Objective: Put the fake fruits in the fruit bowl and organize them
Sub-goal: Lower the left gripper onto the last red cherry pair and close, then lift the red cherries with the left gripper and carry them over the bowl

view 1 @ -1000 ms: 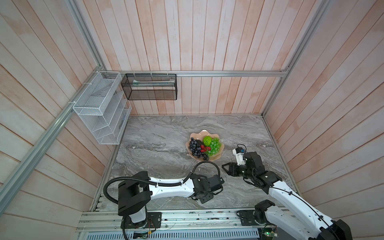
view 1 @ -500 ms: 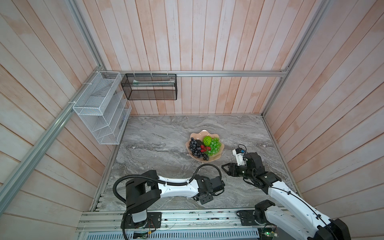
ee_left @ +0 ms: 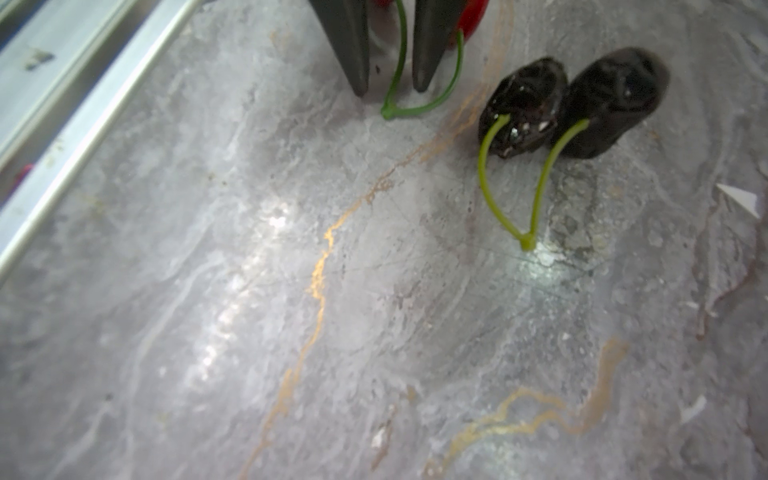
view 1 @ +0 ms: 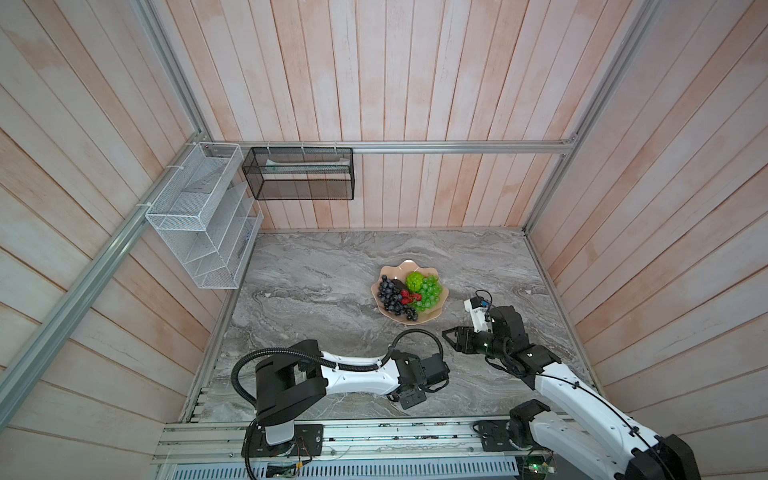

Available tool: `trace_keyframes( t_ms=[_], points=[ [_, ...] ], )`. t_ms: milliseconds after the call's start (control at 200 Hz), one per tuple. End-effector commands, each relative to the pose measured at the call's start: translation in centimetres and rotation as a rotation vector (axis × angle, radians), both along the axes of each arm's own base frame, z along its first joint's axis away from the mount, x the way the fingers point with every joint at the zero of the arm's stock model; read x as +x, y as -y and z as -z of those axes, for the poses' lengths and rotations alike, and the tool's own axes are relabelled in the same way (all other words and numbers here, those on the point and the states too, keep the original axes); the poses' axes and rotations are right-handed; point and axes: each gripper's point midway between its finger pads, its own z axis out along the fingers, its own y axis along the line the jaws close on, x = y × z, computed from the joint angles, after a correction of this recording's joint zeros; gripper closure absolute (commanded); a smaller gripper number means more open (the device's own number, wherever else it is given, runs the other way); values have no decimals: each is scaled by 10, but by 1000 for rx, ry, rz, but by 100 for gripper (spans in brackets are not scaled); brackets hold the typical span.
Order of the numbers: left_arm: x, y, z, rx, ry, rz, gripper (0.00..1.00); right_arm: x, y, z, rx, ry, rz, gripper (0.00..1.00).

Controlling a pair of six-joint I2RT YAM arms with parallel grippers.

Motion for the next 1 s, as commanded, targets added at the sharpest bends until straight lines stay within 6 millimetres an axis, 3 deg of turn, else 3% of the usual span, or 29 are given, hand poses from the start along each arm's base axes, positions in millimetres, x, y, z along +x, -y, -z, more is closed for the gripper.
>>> trace_keyframes(
  t_ms=[0,250,575,650,895,965,995],
  points=[
    [-1,-5,5,10,-2,-9,88,2,-2,-1,17,7,-5,43],
    [-2,-7,-7,-23,3,-37,100,5,-3,-5,28,18,-1,43],
    [2,-5,-57,-196,-32,-151,100,12,-5,-13,33,39,6,44],
    [6,-7,-77,-280,-55,-193,100,14,-5,-15,28,45,6,44],
    [58,-25,-150,-583,-50,-374,100,19,-8,-21,37,60,5,44],
    [78,-30,-168,-656,-26,-415,100,20,-10,-20,37,55,-8,44],
    [98,-39,-173,-681,3,-474,100,20,-11,-19,34,54,-16,44]
  ],
)
